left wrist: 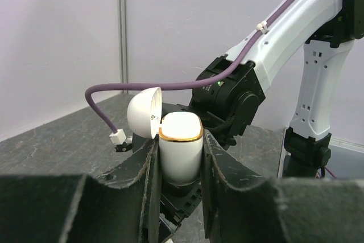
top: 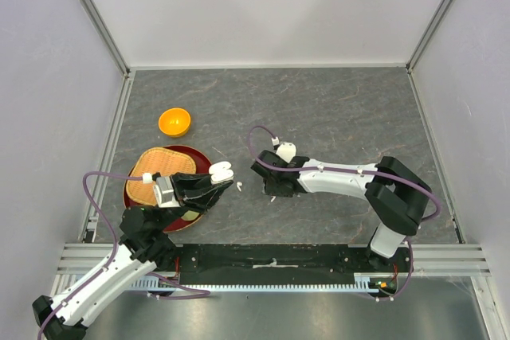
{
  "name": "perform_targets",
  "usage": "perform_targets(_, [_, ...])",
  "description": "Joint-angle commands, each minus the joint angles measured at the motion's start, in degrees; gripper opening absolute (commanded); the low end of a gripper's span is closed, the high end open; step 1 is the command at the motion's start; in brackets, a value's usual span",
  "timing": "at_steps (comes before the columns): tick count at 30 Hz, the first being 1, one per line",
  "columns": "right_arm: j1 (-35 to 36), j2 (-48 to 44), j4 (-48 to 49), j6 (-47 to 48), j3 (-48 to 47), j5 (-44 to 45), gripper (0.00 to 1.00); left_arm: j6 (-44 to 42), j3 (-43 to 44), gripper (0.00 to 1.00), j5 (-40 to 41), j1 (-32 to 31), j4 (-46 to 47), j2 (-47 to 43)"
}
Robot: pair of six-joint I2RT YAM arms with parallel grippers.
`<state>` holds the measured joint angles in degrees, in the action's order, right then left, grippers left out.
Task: Insert the wireless bluetooth earbuds into the charging case
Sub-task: Pick up the earbud from the center of the board.
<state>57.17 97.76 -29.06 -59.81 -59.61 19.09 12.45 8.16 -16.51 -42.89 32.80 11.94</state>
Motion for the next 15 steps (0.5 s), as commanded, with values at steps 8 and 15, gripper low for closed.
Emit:
perform_targets(8, [0.49,1.91,-0.91,-0.75,-2.35,2.62,0.5,-2.34,-0.43,0.02,1.31,-0.26,0.43,-1.22])
perform_targets(15, [0.58,2.79,-0.65,-0.57,-2.44,2.0,0.47,-2.43,-0.34,0.02,1.48,-0.17,-0.19,-1.57])
